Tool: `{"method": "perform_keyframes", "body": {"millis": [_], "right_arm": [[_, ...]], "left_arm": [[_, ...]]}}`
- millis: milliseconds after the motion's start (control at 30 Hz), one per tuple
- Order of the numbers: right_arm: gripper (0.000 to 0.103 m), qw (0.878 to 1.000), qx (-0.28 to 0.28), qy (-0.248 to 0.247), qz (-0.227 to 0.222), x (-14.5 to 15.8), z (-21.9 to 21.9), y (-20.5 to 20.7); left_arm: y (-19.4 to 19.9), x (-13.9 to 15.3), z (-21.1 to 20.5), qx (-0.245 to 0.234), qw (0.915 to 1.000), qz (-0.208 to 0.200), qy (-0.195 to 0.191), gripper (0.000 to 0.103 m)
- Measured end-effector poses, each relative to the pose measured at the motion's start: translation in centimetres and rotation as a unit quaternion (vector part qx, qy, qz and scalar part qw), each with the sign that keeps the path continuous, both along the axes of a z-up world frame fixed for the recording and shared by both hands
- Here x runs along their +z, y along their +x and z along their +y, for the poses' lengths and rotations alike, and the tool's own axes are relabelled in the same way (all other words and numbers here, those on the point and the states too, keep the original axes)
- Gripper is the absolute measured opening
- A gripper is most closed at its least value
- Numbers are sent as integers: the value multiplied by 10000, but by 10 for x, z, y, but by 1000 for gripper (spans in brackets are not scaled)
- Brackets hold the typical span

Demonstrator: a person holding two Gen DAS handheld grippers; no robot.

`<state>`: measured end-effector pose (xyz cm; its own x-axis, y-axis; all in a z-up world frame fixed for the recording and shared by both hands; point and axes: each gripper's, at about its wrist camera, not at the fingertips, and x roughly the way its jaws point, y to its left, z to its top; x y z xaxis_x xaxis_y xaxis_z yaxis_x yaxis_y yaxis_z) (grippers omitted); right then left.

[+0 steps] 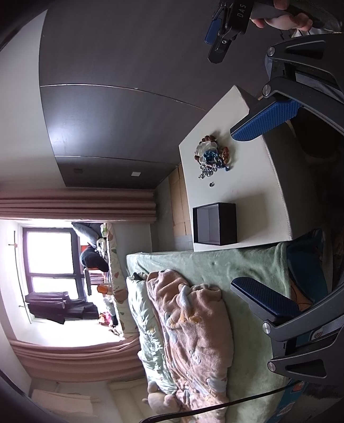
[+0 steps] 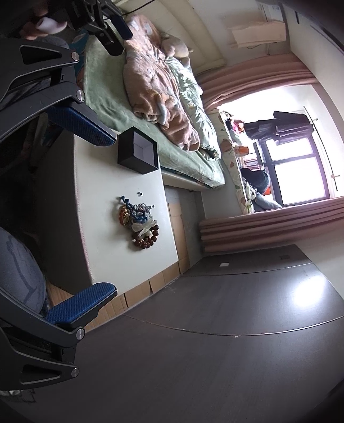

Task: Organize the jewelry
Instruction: 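Grasp the blue beaded strand with the left tool while the right tool grasps the white organza pouch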

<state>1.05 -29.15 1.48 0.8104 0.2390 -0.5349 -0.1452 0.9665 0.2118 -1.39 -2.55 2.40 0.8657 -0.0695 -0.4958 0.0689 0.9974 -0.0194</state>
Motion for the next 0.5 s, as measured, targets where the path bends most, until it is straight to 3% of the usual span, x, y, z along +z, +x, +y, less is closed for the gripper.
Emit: {"method": "perform_keyframes", "body": {"millis": [267,500], "right_arm": [[101,9986,-109,376,352,-25,-25,40],[85,9953,-107,744,606,-42,-37,77]], "left_arm": [[49,-20,-9,-208,9984,365,-385,100],[83,-25,-26,-553,9959,607,-386,87]]}}
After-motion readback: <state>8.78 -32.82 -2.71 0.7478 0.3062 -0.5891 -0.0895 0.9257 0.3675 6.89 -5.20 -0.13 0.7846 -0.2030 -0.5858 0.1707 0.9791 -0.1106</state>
